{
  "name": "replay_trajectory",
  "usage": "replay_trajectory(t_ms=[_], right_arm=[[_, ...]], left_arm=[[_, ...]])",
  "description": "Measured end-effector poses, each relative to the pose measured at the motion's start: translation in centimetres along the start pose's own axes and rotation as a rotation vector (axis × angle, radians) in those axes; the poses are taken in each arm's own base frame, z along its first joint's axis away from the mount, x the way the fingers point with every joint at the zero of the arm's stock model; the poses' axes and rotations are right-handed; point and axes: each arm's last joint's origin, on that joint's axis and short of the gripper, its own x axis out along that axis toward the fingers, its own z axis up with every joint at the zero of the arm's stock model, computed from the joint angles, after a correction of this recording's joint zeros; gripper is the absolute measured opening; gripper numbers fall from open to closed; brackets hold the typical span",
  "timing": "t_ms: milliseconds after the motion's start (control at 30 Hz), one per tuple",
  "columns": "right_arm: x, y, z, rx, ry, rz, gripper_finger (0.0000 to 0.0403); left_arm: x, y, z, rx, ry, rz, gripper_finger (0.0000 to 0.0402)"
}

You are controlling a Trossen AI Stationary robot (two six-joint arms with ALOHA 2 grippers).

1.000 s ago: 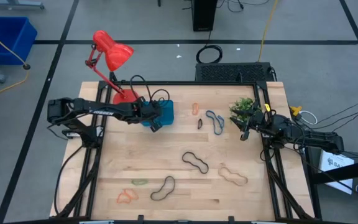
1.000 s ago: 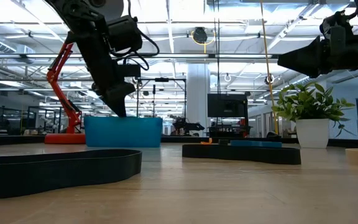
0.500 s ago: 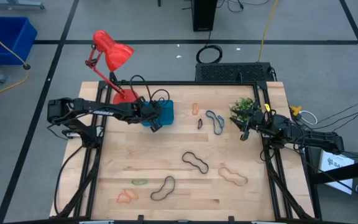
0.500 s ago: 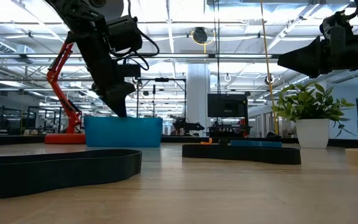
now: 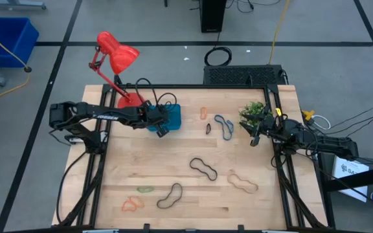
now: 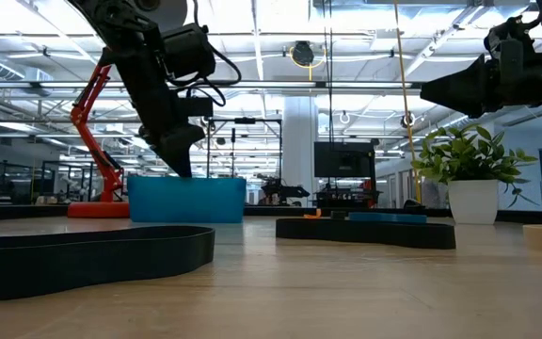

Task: Pick and place rubber bands into bin
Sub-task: Put the orange rubber band into the blue bin

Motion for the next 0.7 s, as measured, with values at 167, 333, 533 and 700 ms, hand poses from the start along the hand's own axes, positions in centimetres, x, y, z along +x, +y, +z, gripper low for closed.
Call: replay_trajectory(t_ms=[167,333,533,700], right_arm=[[0.0,0.0,0.0,0.0,0.0,0.0,0.0169],[0.0,0.0,0.0,0.0,0.0,0.0,0.0169],[0.0,0.0,0.0,0.001,-0.002,0.0,0.0169],[0.0,0.0,0.0,0.001,-0.002,0.0,0.0169]], left_arm=[[0.0,-0.1,0.0,0.002,-0.001,-0.007,0.0046],[-1.2,-0.3,0.4,0.022,-0.037,-0.15,0.0046],[-4.3,-1.1,0.6,0.088,-0.12,-0.365,0.0047],[-6.9,-2.3,0.5,0.128,-0.187,-0.56,0.0047]])
